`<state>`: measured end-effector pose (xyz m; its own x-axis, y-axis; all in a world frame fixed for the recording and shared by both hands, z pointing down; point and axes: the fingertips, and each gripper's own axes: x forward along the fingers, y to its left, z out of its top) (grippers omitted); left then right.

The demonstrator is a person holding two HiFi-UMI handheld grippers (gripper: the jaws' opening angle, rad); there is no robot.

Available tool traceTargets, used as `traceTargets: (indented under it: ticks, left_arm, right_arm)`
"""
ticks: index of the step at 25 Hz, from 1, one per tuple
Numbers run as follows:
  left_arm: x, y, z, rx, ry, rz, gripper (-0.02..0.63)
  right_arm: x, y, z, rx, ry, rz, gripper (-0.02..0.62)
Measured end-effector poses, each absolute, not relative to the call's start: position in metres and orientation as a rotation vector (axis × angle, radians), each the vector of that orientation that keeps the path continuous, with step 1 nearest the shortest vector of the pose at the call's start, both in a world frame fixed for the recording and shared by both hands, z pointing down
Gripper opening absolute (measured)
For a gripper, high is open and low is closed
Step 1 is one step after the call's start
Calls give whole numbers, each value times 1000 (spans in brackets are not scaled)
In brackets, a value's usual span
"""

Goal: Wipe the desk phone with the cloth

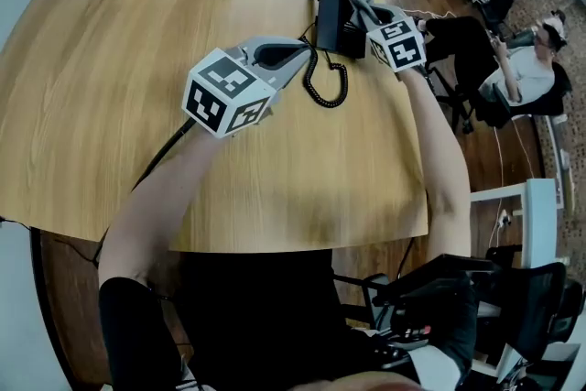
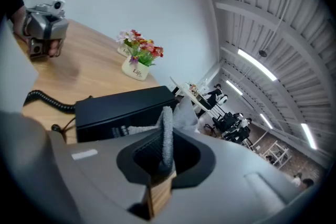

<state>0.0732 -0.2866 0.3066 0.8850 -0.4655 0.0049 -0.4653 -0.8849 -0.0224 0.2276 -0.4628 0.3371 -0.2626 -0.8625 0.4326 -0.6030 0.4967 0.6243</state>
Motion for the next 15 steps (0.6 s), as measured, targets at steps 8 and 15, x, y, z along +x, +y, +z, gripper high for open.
traceTargets:
  ticks: [8,15]
  left_arm:
    - [70,-288,308,-3024,769,-18,3]
    - [73,-284,310,-3025,754,-24,3]
  right_arm:
    - [220,-381,380,1086,-1985,-423,20]
    - [212,-341,385,1069,-2030,-329,20]
